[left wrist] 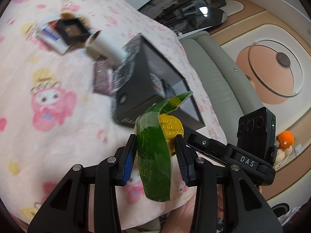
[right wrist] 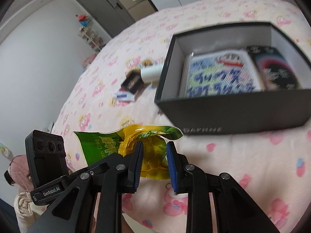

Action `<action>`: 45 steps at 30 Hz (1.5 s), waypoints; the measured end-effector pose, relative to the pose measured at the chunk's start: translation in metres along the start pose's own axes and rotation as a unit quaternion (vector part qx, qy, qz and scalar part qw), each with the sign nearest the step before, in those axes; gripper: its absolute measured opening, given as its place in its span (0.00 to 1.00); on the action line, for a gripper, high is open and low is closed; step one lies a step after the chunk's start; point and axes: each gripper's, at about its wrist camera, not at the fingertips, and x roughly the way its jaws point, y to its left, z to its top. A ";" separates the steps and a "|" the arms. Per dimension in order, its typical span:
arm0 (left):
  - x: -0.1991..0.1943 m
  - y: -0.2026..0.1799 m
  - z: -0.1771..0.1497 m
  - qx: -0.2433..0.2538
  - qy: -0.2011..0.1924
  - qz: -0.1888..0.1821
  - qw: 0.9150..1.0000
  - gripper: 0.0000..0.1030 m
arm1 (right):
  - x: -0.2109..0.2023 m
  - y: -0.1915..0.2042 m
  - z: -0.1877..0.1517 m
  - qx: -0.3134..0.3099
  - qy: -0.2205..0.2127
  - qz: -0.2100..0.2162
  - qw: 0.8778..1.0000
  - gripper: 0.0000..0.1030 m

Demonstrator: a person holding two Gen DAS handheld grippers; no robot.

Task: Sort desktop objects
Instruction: 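Lower the held snack bag into the DAPHNE box onto the kit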

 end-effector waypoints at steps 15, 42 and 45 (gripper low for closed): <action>0.082 -0.075 0.061 0.038 0.021 -0.027 0.999 0.33 | -0.065 -0.057 0.059 0.022 -0.077 -0.037 0.996 0.16; 0.187 -0.075 0.117 0.085 0.067 0.150 0.983 0.33 | 0.017 -0.126 0.136 0.054 -0.024 -0.072 0.996 0.15; 0.198 -0.071 0.126 0.078 0.072 0.171 0.980 0.32 | 0.027 -0.130 0.148 0.057 -0.021 -0.085 0.995 0.13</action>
